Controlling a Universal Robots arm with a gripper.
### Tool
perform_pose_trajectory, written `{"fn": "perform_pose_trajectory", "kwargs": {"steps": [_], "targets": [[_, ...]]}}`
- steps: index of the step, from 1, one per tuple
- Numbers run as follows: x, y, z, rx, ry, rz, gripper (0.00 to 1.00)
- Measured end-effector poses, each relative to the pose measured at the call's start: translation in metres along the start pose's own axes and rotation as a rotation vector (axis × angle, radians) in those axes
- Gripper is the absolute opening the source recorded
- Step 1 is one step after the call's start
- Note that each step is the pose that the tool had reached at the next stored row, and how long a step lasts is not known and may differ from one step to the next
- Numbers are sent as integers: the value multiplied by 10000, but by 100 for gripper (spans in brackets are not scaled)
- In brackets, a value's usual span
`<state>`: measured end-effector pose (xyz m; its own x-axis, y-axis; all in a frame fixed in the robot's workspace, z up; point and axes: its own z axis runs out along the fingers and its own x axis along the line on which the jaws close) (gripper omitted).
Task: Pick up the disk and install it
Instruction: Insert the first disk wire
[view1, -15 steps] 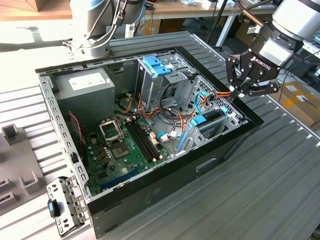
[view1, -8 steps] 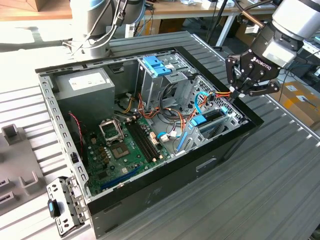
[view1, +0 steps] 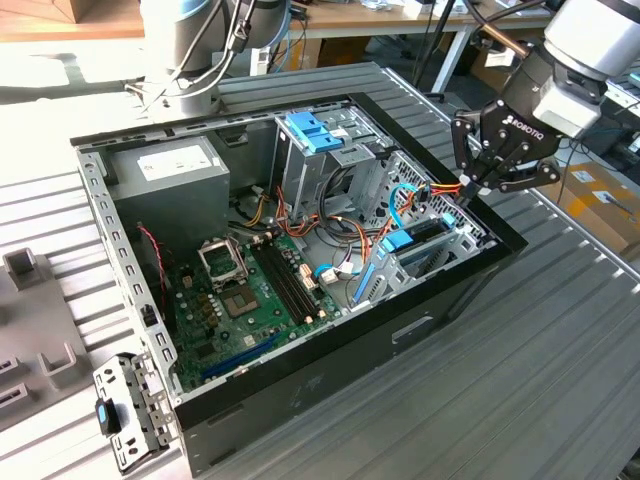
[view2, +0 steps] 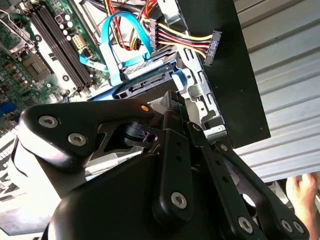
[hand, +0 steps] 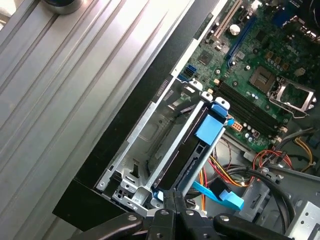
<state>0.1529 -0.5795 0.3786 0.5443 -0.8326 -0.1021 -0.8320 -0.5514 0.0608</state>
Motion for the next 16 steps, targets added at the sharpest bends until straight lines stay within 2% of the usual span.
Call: {"fn": "perform_pose_trajectory", "kwargs": {"steps": [8, 14, 16], "targets": [[0, 0, 0, -67, 34, -702, 11], [0, 0, 0, -124, 60, -1362, 11], [0, 0, 0, -156, 76, -1700, 11]]}}
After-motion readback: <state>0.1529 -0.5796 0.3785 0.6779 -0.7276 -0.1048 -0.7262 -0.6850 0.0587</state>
